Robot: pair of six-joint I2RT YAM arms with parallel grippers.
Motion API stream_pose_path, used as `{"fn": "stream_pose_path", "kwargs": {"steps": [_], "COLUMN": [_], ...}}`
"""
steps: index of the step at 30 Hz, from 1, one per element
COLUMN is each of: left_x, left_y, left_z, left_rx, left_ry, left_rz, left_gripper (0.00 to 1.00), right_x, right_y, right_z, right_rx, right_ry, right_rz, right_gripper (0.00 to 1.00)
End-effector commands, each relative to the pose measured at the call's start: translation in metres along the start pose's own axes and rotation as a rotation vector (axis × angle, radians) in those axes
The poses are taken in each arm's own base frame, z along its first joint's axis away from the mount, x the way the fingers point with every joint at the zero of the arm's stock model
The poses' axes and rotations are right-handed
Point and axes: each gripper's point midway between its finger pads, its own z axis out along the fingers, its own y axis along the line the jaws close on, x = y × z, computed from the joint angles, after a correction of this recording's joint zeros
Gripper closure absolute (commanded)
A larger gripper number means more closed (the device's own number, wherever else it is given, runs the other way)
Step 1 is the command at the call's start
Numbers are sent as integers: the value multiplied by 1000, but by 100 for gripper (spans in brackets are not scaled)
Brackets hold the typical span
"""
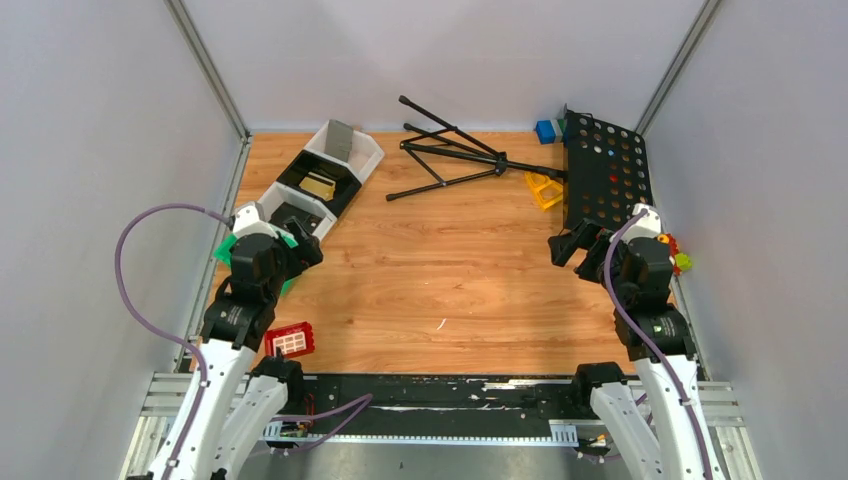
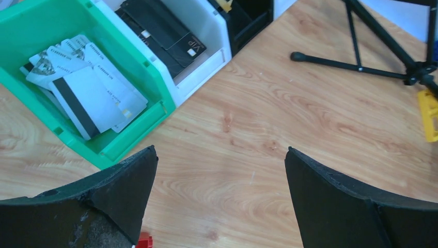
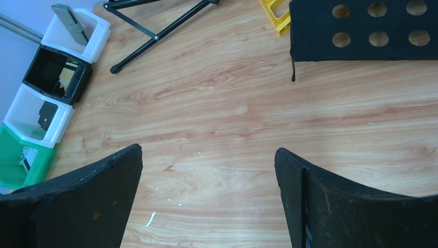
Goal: Take the credit cards out of the card holder
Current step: Move the storage box to the center of the board.
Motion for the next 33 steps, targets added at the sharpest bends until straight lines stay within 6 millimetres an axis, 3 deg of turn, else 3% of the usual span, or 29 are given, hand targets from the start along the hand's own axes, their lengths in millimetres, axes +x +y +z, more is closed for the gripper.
{"fn": "stream_pose_path", "kwargs": {"steps": [1, 9, 14, 19, 27, 33], "left_x": [-14, -8, -8, -10, 0, -4], "left_y": [5, 3, 25, 47, 48, 29], "left_z": [5, 35, 63, 84, 134, 171], "left_rx": [-58, -90, -291, -508, -585, -535], "left_ry": [-43, -35, -43, -23, 68, 63], "left_rz": [-13, -48, -127, -101, -58, -99], "left_gripper": [0, 0, 0, 0, 0, 2], "right_x": [-11, -8, -5, -4, -3, -2], "right_y": [10, 10, 11, 12, 19, 20], "right_z": [1, 8, 14, 22, 31, 34], "right_rx": [-51, -59, -67, -78, -118, -136], "right_ry": [-42, -31, -15, 1, 16, 16], "right_rz": [-15, -26, -33, -44, -56, -69], "right_gripper": [1, 1, 1, 1, 1, 1]}}
